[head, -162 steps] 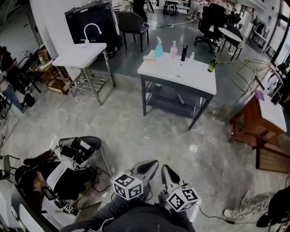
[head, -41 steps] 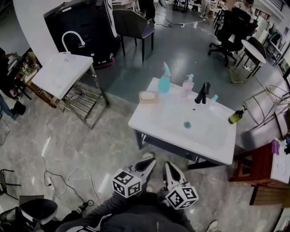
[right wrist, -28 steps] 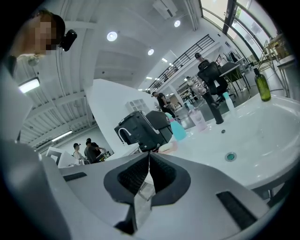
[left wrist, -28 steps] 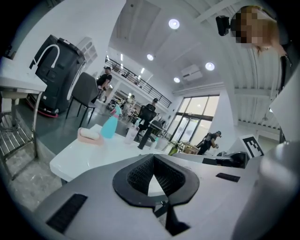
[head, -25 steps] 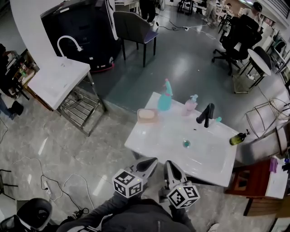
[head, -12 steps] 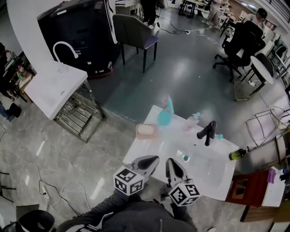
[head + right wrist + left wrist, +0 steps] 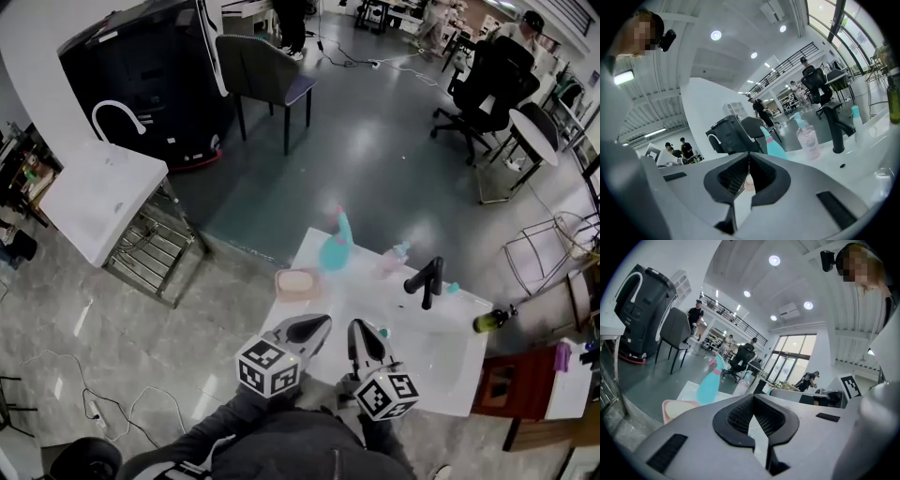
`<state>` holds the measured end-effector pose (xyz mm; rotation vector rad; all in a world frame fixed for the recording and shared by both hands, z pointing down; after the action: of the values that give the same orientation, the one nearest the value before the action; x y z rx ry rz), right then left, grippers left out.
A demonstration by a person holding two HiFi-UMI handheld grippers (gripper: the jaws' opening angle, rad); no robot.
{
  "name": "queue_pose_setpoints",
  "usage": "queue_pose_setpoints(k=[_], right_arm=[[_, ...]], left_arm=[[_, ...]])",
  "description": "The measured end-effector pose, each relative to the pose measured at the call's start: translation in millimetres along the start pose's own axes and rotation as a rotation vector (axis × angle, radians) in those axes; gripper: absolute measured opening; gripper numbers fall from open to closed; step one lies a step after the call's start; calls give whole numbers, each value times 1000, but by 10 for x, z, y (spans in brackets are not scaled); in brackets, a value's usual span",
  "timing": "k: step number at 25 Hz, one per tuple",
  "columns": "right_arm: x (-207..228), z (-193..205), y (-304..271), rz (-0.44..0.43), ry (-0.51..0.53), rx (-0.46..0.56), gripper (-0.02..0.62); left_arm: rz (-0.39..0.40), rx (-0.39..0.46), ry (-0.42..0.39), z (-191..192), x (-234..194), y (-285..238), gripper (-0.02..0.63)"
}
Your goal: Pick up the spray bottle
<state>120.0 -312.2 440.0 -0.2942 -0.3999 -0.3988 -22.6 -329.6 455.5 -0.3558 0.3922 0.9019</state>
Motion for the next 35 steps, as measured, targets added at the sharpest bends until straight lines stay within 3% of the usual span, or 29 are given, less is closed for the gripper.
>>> queue_pose_setpoints(k=[11, 18, 19, 21, 24, 28, 35], right_arm=[[72, -214, -388, 23, 60, 76, 11], [94, -474, -606, -16, 152, 122, 16], [96, -514, -643, -32, 165, 129, 33], [99, -590, -730, -64, 187, 135, 145], [88, -715, -873, -89, 232, 144, 207], [107, -881, -1089, -92, 319, 157, 216], [174, -843, -1471, -60, 323, 116, 221]], left_arm=[[23, 9, -40, -198, -283, -134, 7], [-4, 53, -65, -437, -413, -193, 6], [-11, 56, -69, -465, -428, -204, 6], [-25, 59, -84, -515, -457, -234, 7], [-54, 68, -97, -585, -533, -272, 6], [-85, 83, -77, -673, -669, -343, 6], [-129, 81, -49, -672, -821, -396, 7]])
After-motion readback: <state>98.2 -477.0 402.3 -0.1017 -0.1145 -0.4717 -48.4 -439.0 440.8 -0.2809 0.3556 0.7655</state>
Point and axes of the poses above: the fingertips, and each gripper's own axes: y backward along the fingers, x to its right, z out of its underside, the point moved 7 cm from there along y, backward along the fingers, and after that the axes turned 5 degrees about z, right-handed, at the moved point
